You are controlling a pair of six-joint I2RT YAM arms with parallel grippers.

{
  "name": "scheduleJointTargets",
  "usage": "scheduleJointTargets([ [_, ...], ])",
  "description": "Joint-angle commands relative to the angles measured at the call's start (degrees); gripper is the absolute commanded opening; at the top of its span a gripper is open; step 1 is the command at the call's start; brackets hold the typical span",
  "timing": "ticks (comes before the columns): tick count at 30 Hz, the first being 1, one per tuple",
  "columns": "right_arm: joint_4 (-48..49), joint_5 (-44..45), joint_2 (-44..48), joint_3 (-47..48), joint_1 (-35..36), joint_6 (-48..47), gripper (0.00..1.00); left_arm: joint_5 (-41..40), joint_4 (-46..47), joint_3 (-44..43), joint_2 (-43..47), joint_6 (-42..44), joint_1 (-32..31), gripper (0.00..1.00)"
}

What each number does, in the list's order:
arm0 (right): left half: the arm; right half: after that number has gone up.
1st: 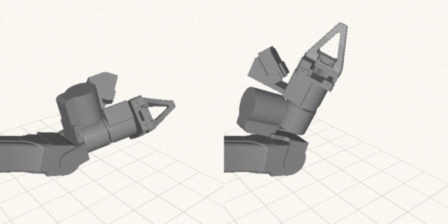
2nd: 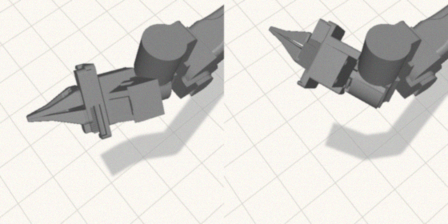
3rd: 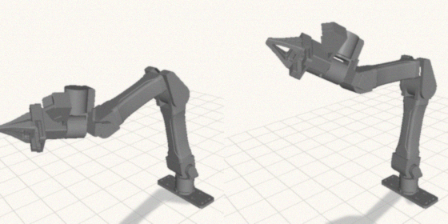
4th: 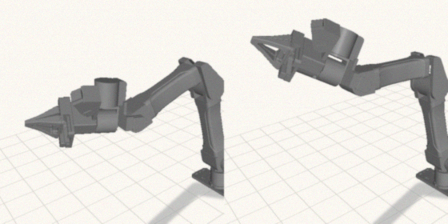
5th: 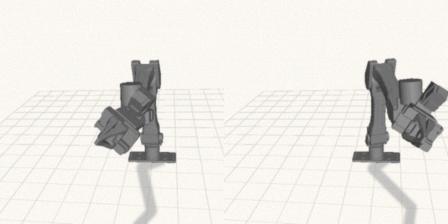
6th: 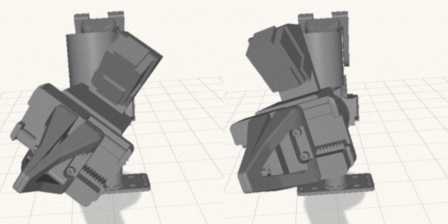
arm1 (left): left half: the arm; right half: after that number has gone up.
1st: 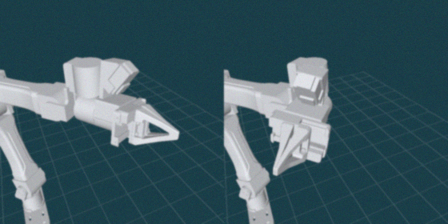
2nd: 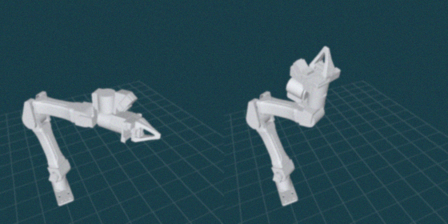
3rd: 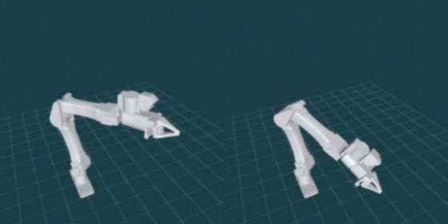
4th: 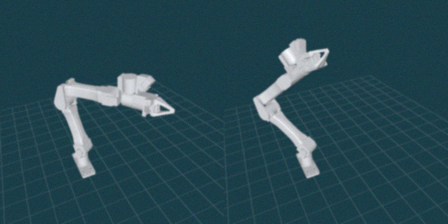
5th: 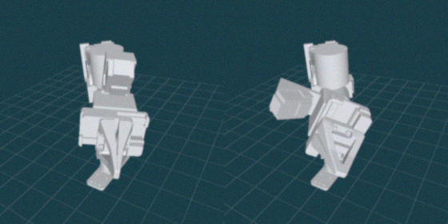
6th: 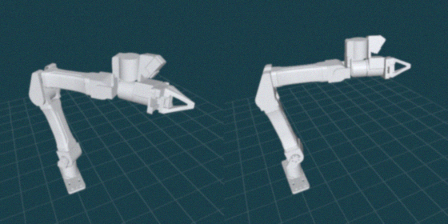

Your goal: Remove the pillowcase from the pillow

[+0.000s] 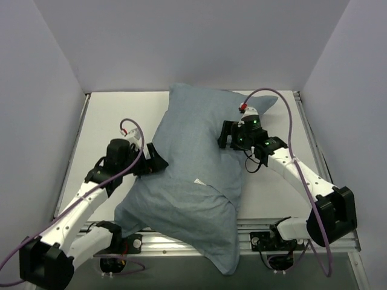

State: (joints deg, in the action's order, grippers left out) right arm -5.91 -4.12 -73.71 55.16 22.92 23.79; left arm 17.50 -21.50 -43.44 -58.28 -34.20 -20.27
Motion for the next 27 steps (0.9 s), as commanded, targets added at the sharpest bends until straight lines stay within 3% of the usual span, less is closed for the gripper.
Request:
scheduleJointTargets([
  [1,4.77,-5.8,-7.13,4.42,6.42,-1.64,0.87,1.31,1.28,4.58,5.1,-3.85,-3.63,0.94],
  [5,7.93,-10.2,-16.17,10.22,11.26,-3.74,0.86,-0.88,3.64,9.42,10.11,-12.35,-9.95,0.94],
  [9,3.91,-9.95,-24.18,20.32,17.24,-8.84,0.86,-5.36,9.36,13.9,15.82,-17.48,-19.09,0.94],
  [14,0.91,-8.54,-31.04,33.6,19.89,-10.95,0.86,-11.24,4.29,8.3,17.85,-13.36,-22.97,0.94],
  [18,-2.52,-1.97,-29.65,39.49,19.88,-12.53,0.87,-14.85,0.24,1.71,17.59,-8.35,-23.06,0.94],
  [22,-4.11,3.93,-21.16,36.09,19.8,-12.02,0.88,-21.26,-4.25,-3.14,15.31,-5.18,-22.97,0.94],
  [27,-4.72,12.98,-8.84,21.35,19.62,-9.12,0.89,-30.76,-6.37,-3.15,11.97,-4.75,-21.66,0.94],
])
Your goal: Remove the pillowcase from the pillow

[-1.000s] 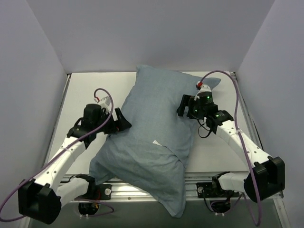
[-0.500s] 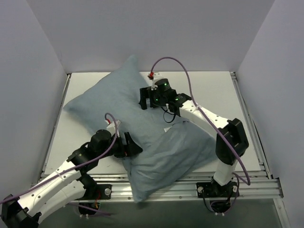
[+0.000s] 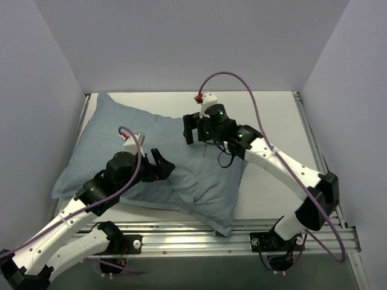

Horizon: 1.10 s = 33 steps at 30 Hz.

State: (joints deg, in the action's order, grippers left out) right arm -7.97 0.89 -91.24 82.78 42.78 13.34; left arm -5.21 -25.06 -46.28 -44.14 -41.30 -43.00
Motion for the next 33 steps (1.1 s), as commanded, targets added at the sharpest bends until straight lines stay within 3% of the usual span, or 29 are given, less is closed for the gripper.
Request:
scheduleJointTargets([
  [1,-2.84,10.17,12.63,-8.32,-0.59,2.81,0.9,-9.36,-2.37,0.05,-2.7,2.45,1.6,0.94],
  [5,-4.16,14.04,19.33,-15.89,-0.95,6.24,0.9,-8.68,2.02,1.02,-6.91,4.38,5.03,0.94],
  [10,-3.9,15.81,21.11,-21.78,-2.09,8.98,0.9,-5.43,3.88,-2.48,-13.77,6.4,9.42,0.94],
  [16,-1.7,14.32,22.16,-21.88,-2.97,10.56,0.89,-2.69,1.25,-9.96,-16.94,11.14,7.77,0.94],
  [24,-2.14,15.46,19.35,-15.56,-2.88,10.74,0.9,-11.66,-1.14,-21.64,-19.92,20.99,-1.64,0.94],
  [33,0.58,16.43,13.2,-15.28,-3.15,11.35,0.91,-20.79,0.71,-23.51,-33.01,19.78,-2.0,0.94],
])
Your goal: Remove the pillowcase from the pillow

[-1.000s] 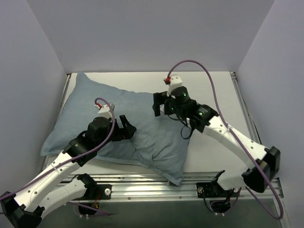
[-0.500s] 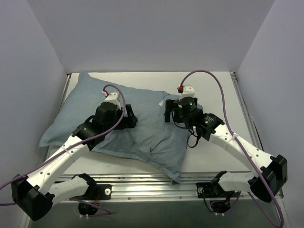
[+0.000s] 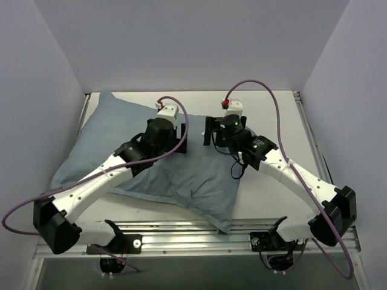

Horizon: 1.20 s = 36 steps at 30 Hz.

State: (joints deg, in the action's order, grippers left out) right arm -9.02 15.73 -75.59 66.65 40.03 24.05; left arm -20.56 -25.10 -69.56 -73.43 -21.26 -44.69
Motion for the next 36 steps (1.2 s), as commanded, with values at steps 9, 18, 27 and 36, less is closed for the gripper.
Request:
scheduleJointTargets([
  [9,-1.79,5.98,1.66,-11.0,-10.74,1.61,0.75,-8.98,0.67,11.19,-4.98,-9.23,2.67,0.94],
  [18,1.45,-9.29,8.62,-25.25,-25.26,2.22,0.41,-3.0,2.69,18.23,-1.02,-11.62,8.03,0.94],
  [27,18.76,-32.14,5.98,-31.67,-25.18,1.87,0.05,4.45,5.32,17.36,1.44,-8.98,7.95,0.94],
  [36,35.46,-47.1,4.66,-33.08,-20.79,5.12,0.0,12.11,9.45,8.92,7.42,-1.07,1.27,0.94],
])
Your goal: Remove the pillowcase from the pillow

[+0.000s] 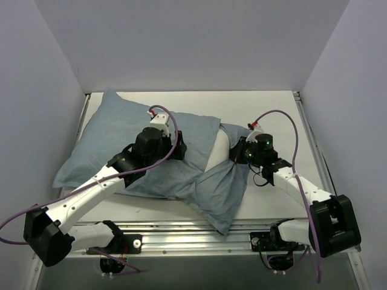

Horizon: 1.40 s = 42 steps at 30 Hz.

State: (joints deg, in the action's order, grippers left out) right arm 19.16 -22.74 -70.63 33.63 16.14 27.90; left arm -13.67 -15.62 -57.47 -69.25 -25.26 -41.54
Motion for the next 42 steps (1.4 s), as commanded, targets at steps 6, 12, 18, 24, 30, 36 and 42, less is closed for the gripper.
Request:
scheduleJointTargets([
  [6,15.99,-11.8,-0.3,-1.02,5.21,4.35,0.0,6.29,0.68,-7.65,2.11,3.37,-5.3,0.94],
  [12,16.18,-11.01,-0.47,-0.23,5.39,4.09,0.0,5.68,0.15,-11.87,-3.77,5.83,-9.78,0.95],
  [18,16.44,-9.69,0.32,-1.19,5.22,4.18,0.0,1.11,2.33,-12.4,-9.58,0.04,-12.25,0.92],
  [24,16.0,-8.99,0.93,-1.63,5.13,3.65,0.0,-1.7,2.88,-14.23,-13.97,-0.68,-14.53,0.75],
  [30,15.12,-9.43,1.46,-1.99,5.22,3.48,0.0,-3.38,3.57,-17.5,-16.0,1.52,-17.25,0.55],
  [36,14.33,-8.46,2.95,-2.69,5.13,2.95,0.0,-5.65,2.96,-19.95,-20.04,2.4,-17.35,0.5],
  [42,12.57,-7.85,4.36,-2.43,5.13,2.07,0.0,-12.33,0.77,-21.89,-24.34,5.04,-16.03,0.57],
])
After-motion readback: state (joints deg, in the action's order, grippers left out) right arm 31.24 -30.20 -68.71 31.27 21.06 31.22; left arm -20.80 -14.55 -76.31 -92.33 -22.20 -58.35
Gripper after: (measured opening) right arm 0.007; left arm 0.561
